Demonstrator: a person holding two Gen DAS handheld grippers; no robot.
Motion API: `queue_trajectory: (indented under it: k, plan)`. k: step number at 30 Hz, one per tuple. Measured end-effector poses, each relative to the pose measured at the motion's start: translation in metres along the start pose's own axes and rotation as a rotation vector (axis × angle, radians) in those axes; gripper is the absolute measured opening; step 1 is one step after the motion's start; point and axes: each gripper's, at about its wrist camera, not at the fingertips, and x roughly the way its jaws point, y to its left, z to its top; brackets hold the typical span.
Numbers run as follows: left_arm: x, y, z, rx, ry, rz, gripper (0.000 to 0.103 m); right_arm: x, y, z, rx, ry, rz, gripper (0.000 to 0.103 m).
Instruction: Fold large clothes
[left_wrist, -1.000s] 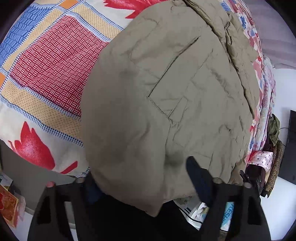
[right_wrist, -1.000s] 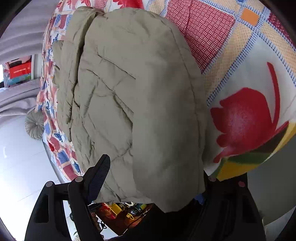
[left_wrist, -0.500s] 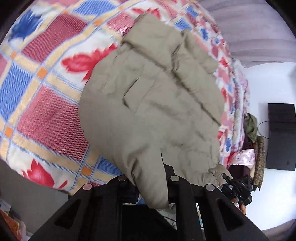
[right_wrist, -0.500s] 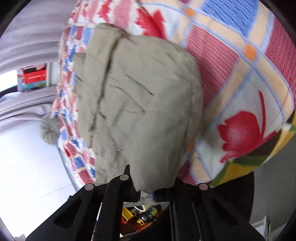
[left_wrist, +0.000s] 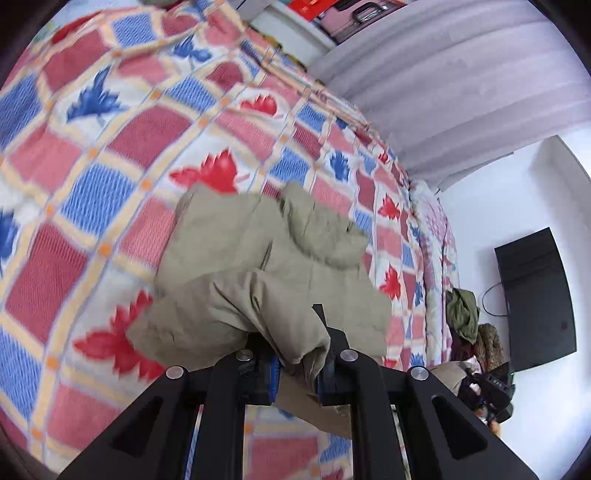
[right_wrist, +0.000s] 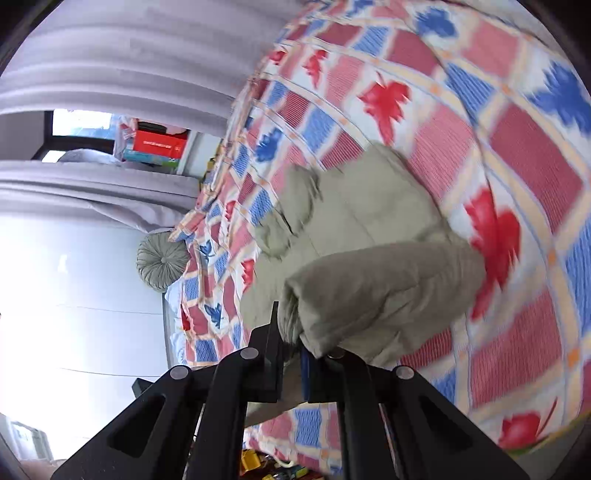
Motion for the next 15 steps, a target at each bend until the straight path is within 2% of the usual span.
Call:
queue_trajectory:
  k: [4, 7, 12, 15]
  plan:
    - [0.033, -0.002, 0.048, 0.037, -0.025, 0.041, 0.015, 0.024, 0.019, 0.050, -0.066, -0.009, -0.025, 0.007]
    - [0.070, 0.005, 0.079, 0.035, -0.022, 0.084, 0.015, 0.059, 0.026, 0.089, -0.088, -0.010, -0.066, 0.007]
    - [0.133, 0.023, 0.108, 0.025, -0.019, 0.174, 0.015, 0.124, 0.026, 0.137, -0.120, -0.018, -0.160, 0.007]
    - [0.168, 0.041, 0.114, -0.003, -0.004, 0.243, 0.015, 0.159, 0.018, 0.151, -0.130, -0.019, -0.212, 0.007]
